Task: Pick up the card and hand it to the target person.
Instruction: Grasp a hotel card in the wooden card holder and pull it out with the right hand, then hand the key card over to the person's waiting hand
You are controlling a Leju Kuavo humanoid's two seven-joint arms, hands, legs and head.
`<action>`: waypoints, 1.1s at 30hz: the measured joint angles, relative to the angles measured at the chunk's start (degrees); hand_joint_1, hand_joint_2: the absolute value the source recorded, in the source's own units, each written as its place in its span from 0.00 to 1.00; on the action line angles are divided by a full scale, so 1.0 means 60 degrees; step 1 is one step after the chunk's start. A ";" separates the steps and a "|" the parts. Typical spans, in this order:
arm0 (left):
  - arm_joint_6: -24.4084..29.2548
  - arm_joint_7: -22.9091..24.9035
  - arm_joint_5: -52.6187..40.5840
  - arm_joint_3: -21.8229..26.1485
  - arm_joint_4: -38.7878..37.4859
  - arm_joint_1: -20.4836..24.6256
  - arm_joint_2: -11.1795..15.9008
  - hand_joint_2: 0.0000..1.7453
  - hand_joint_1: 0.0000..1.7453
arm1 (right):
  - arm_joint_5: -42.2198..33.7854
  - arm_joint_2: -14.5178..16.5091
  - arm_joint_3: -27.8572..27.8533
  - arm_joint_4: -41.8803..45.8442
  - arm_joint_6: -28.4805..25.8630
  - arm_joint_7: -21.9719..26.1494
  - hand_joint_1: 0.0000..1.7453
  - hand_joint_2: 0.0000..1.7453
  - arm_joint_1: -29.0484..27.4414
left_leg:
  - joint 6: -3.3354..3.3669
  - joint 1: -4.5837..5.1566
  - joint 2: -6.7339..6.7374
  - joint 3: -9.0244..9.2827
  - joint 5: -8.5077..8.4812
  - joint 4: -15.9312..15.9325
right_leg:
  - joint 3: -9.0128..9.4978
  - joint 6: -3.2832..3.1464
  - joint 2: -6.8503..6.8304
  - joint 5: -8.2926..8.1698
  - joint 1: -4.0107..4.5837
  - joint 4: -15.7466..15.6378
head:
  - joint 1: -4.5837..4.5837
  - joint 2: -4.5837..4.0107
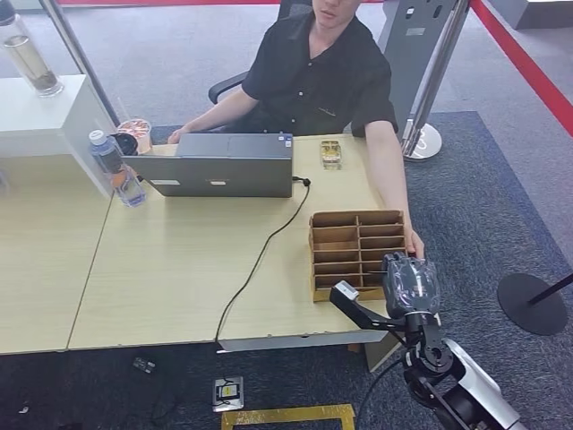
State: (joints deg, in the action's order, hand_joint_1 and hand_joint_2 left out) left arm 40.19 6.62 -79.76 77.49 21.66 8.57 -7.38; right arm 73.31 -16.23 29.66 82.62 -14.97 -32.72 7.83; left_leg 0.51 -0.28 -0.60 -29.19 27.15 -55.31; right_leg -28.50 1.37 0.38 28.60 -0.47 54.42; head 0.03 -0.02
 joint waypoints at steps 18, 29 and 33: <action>0.0000 0.0311 0.0018 -0.0001 0.0036 -0.0029 -0.0139 1.00 0.00 | 0.1405 0.0038 0.0026 0.1220 -0.1453 0.0208 1.00 1.00 0.0099 | 0.0000 0.0000 0.0000 -0.0001 0.0000 0.0000 | 0.0001 0.0000 -0.0001 0.0000 0.0000 0.0001 | -0.0008 0.0000; 0.0000 0.0098 -0.0269 -0.0239 0.0040 -0.0046 -0.0268 1.00 0.00 | 0.0316 0.0173 0.0031 0.0587 -0.2214 0.0591 1.00 1.00 0.2073 | -0.0002 0.0001 0.0004 0.0000 -0.0004 -0.0001 | 0.0005 0.0002 0.0003 -0.0005 -0.0002 0.0004 | -0.0014 0.0000; 0.0000 -0.0034 -0.0272 -0.0342 0.0040 -0.0057 -0.0274 1.00 0.00 | -0.0017 0.0283 0.0077 -0.0737 -0.2251 0.0741 1.00 1.00 0.3012 | -0.0002 0.0001 0.0000 -0.0002 -0.0005 -0.0001 | 0.0005 0.0004 0.0001 -0.0006 -0.0002 0.0005 | -0.0006 0.0000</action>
State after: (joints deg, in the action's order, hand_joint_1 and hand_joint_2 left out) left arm 40.19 6.41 -81.39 75.44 21.90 8.22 -9.03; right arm 73.21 -14.53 30.12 78.20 -28.48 -28.27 25.91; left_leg 0.50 -0.28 -0.60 -29.20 27.12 -55.31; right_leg -28.47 1.39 0.38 28.56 -0.48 54.45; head -0.01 -0.02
